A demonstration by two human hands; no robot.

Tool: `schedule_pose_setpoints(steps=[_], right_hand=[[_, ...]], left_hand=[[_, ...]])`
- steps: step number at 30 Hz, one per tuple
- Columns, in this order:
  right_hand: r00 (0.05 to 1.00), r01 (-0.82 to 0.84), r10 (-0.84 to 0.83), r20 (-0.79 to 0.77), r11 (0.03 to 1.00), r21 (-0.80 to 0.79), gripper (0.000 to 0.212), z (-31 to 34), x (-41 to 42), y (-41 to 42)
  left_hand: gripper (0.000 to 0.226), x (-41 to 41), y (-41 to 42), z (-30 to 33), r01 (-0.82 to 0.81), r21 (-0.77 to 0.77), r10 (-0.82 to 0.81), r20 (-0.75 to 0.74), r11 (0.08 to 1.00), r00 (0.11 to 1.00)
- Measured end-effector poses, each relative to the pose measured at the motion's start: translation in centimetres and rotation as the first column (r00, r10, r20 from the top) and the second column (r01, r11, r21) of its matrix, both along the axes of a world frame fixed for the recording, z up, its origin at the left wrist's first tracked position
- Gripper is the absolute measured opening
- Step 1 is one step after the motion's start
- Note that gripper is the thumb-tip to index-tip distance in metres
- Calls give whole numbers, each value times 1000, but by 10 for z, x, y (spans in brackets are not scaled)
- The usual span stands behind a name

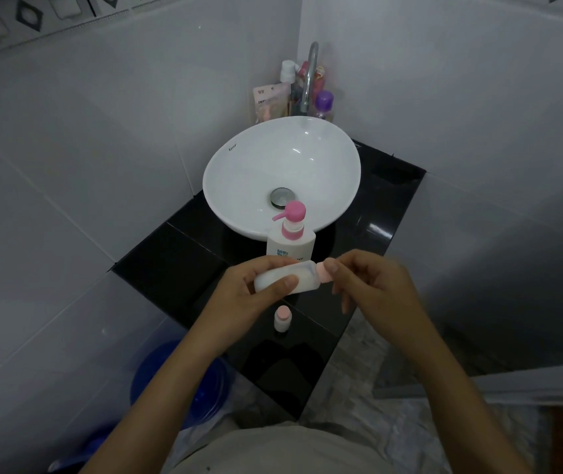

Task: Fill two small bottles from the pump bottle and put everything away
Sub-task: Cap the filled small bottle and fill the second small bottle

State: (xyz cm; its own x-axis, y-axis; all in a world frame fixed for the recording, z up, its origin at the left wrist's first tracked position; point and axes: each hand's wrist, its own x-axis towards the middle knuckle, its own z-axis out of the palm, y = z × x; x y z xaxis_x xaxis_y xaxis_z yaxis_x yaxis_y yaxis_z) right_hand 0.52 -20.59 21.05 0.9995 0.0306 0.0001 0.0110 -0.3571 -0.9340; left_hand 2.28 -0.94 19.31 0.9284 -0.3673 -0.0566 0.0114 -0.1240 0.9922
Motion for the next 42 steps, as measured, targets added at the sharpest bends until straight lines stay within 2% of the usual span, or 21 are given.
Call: schedule_pose_setpoints(steps=[4,7,10,14,17,22,24,29,35,40,42], right_hand=[[992,-120,119,41,993,21,29,1,-2,-8],[996,-73,72,48,997,32,19,0,-3,-5],[1000,-2,1,16,1000,20,38,1,-2,-1],[995,-96,94,37,994,57,24,2,-3,-7],[997,-73,71,24,994,81,16,1,-2,-5],[995,-96,94,23,989,108,23,1,-1,-4],[995,-101,100,24,991,90,19,0,-1,-3],[999,-24,19,38,988,150,19,-4,-3,3],[998,62,-67,15,977,204,16,-12,-3,9],[997,79,-81,-3,970,232,12,-16,-1,9],[998,54,-61,34,981,187,15,-17,1,9]], left_hand=[[28,0,0,0,-6,2,6,-2,1000,1000],[29,1,1,-1,0,-1,0,-1,1000,1000],[30,1,-1,-1,6,-2,-6,-8,1000,1000],[29,1,-1,-1,0,-10,0,-16,1000,1000],[32,2,0,-1,0,7,0,-19,1000,1000],[33,1,0,0,-17,-10,16,-33,1000,999],[36,1,0,0,-23,-18,22,-39,1000,999],[41,0,-5,0,-69,-65,67,-34,996,997],[36,-2,-9,-4,-108,-76,108,5,991,994],[36,0,-6,-9,-92,10,91,53,996,994],[34,3,-1,-12,-79,107,70,89,991,994]])
